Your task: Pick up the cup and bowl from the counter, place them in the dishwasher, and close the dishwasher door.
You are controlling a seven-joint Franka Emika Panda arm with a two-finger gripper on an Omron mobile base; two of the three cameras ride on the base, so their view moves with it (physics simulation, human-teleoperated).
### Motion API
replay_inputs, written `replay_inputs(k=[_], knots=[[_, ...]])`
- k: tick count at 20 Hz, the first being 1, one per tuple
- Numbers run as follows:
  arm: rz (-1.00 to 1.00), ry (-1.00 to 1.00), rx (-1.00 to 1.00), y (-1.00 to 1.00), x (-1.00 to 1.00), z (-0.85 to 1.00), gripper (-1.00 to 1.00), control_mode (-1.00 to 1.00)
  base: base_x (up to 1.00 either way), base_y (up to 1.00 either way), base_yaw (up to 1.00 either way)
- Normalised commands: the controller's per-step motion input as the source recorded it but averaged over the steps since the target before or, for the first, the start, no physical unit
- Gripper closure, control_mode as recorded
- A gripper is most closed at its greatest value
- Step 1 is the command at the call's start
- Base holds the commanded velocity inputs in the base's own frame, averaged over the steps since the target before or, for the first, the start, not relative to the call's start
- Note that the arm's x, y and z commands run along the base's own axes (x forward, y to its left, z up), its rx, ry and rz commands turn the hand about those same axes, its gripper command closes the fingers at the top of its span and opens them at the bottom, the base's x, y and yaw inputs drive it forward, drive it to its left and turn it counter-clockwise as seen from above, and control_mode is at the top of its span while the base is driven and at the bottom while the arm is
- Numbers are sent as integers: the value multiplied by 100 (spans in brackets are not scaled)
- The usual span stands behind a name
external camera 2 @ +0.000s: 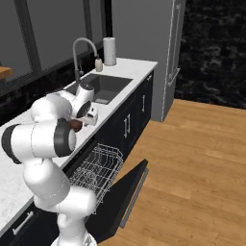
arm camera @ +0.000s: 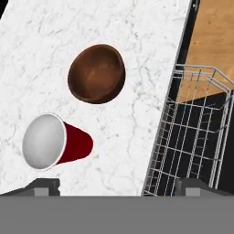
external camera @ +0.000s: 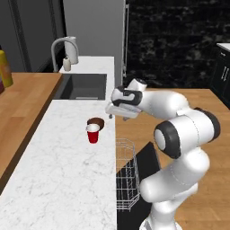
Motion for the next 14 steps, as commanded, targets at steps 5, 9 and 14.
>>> replay_inputs(k=[5,9,14], knots=[[-8,1,-6,56,63,-27,-100,-100,0,0,0],[-12,8,-9,24,42,-22,-100,-100,0,0,0],[-9,4,-8,7,28,-25,-100,-100,0,0,0]])
